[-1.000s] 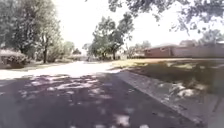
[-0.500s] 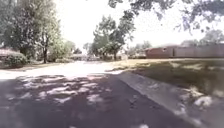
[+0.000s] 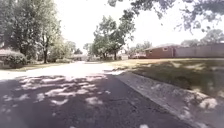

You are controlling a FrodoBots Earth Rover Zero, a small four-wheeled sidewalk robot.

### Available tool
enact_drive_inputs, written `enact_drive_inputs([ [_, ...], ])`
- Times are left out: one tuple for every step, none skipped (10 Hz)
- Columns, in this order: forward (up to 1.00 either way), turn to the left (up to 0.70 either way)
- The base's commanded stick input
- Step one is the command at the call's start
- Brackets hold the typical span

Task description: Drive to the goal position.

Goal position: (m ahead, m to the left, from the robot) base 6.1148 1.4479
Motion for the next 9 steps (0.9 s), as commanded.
enact_drive_inputs([
  [0.7, 0.0],
  [0.7, 0.0],
  [0.7, 0.0],
  [0.7, 0.0],
  [0.7, 0.0],
  [0.7, 0.0],
  [0.7, 0.0],
  [0.7, 0.0],
  [0.7, 0.0],
])
